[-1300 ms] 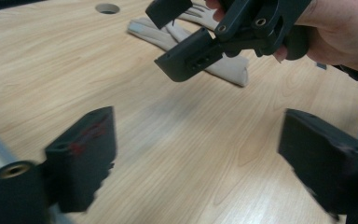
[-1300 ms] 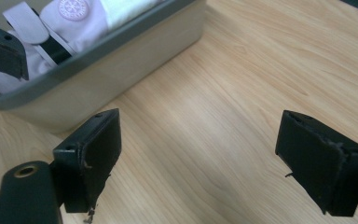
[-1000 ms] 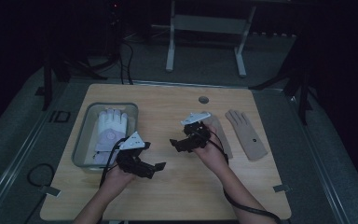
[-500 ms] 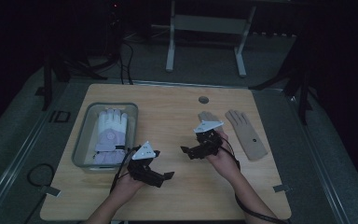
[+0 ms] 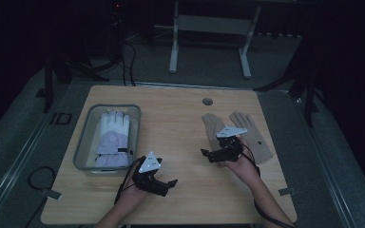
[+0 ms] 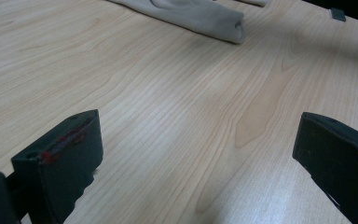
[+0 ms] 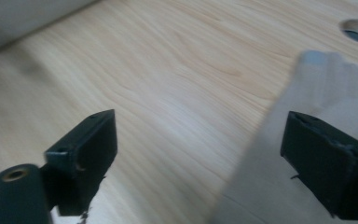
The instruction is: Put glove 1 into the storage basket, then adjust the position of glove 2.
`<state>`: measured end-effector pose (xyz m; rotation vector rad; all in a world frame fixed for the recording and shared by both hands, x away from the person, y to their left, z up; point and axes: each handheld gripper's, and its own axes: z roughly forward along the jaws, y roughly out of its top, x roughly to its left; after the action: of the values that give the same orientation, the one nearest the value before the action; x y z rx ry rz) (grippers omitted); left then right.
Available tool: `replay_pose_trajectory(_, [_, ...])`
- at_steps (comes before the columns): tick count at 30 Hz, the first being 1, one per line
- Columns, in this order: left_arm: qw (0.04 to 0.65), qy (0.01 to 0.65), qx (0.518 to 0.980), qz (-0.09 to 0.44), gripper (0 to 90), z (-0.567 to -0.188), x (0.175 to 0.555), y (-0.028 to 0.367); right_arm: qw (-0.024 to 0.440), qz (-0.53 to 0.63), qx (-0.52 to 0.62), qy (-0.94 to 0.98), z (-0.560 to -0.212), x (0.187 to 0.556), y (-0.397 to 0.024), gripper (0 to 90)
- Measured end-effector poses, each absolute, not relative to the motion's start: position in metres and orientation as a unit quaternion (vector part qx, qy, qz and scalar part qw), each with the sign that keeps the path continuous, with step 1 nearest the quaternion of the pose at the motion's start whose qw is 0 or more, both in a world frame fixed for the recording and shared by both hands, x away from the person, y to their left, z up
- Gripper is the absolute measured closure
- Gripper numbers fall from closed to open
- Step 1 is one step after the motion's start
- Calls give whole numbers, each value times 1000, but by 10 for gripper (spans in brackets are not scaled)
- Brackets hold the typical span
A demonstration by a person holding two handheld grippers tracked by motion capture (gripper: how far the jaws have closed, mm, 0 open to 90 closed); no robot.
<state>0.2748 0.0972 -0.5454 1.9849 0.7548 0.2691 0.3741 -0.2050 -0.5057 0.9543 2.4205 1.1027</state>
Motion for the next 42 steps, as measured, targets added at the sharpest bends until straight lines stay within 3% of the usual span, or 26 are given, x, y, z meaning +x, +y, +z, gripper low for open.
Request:
replay_pose_trajectory(17, [497, 307, 797, 155, 18, -547, 263, 104, 204, 365, 406, 813, -511, 405, -248, 440])
replay_pose_trajectory(20, [505, 305, 792, 153, 18, -547, 262, 106, 198, 366, 415, 809, -510, 416, -249, 458])
replay_pose_trajectory(27, [512, 305, 789, 151, 18, -547, 262, 107, 196, 365, 424, 805, -515, 434, -239, 442])
replay_pose_trajectory(31, [511, 306, 786, 169, 18, -546, 261, 109, 197, 358, 432, 804, -529, 445, -229, 387])
replay_pose_trajectory(42, [516, 303, 785, 159, 18, -545, 262, 109, 194, 328, 454, 805, -552, 451, -230, 320])
